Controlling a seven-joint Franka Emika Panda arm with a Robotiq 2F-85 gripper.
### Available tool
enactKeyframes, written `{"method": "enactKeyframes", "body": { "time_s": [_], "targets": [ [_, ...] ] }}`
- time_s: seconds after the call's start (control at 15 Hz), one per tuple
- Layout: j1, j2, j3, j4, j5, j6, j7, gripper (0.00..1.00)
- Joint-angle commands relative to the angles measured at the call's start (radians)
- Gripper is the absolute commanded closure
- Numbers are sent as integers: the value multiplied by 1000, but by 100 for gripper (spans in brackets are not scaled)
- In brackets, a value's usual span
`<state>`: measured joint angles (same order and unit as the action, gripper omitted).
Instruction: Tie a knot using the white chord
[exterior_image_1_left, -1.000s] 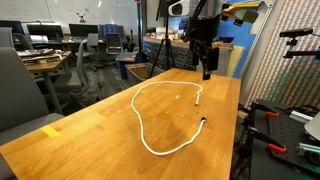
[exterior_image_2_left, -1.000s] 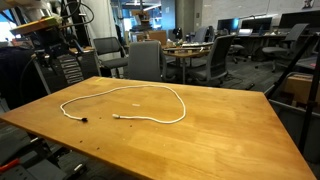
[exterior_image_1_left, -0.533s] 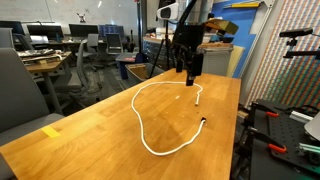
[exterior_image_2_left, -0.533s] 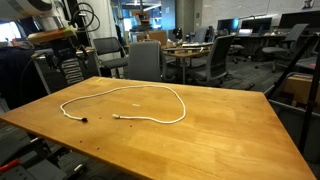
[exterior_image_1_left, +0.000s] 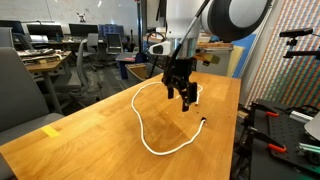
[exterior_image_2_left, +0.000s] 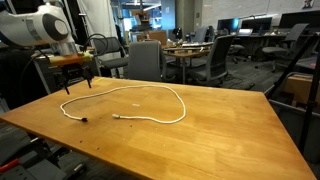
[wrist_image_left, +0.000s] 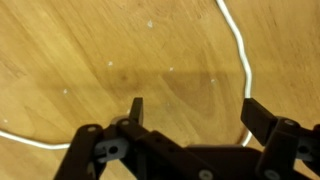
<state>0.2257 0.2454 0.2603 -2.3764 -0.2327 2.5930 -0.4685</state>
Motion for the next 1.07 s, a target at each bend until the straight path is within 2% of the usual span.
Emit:
{"method": "enactKeyframes", "body": {
  "time_s": [0.0, 0.07, 0.13, 0.4, 0.67, 0.8, 0.87, 0.93, 1.0],
  "targets": [
    [-22, 12, 59, -10, 22, -1, -139, 0],
    [-18, -11, 64, -16, 12, -27, -139, 0],
    [-9, 32, 42, -3, -4, -3, -83, 0],
    [-24, 9, 65, -56, 18, 2, -147, 0],
    [-10, 40, 26, -166, -49, 129, -84, 0],
    [8, 42, -18, -221, -122, 252, -15, 0],
    [31, 46, -60, -237, -186, 308, 45, 25],
    [75, 53, -123, -244, -256, 347, 101, 26],
    [95, 66, -164, -245, -308, 372, 141, 34]
  ]
}}
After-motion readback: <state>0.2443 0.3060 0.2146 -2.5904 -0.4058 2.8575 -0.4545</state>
